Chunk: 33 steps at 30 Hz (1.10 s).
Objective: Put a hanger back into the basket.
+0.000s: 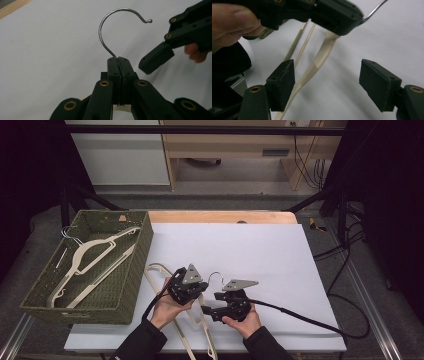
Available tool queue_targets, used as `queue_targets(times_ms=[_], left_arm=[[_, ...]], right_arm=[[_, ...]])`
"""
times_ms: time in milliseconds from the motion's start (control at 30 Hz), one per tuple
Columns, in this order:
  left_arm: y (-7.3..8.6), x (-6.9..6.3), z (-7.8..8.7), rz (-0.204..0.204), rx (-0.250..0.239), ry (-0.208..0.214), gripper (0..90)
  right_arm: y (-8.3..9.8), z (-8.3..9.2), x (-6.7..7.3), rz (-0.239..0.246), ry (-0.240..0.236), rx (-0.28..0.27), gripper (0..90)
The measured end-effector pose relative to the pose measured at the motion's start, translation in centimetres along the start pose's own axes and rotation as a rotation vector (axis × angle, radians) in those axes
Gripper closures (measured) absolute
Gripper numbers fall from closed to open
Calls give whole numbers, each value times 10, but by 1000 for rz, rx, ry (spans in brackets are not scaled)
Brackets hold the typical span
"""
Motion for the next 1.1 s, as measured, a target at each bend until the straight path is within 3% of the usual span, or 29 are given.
queue_targets(times_ms=[267,300,500,667,767,900,1100], left_arm=[[1,-2,1,11,-6,6,888],[1,-2,1,7,-6,6,888],[1,-3,1,15,-7,13,887],[1,-1,3,16,-9,23,885],[-1,1,8,50,-45,54,875],[-5,10,26,89,-107,61,751],[-3,28,56,142,-186,38,479]], right_arm=[[3,-15,1,-31,-51,18,462],[4,-17,3,-37,-71,16,514],[3,-20,5,-49,-109,13,661],[2,-20,4,-85,-134,31,696],[0,-18,4,-119,-154,30,719],[-3,-14,4,-128,-151,19,742],[-10,-4,2,-114,-141,9,770]])
Point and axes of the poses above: each handheld gripper's, and its own axes: z roughly backward along the jaws, y roughly out of its underside, x roughly to its left, the point moved 2 cm from there along -z, roughly forward along the jaws, and after that the axes turned 12 degrees about z, right-handed, at the moved point
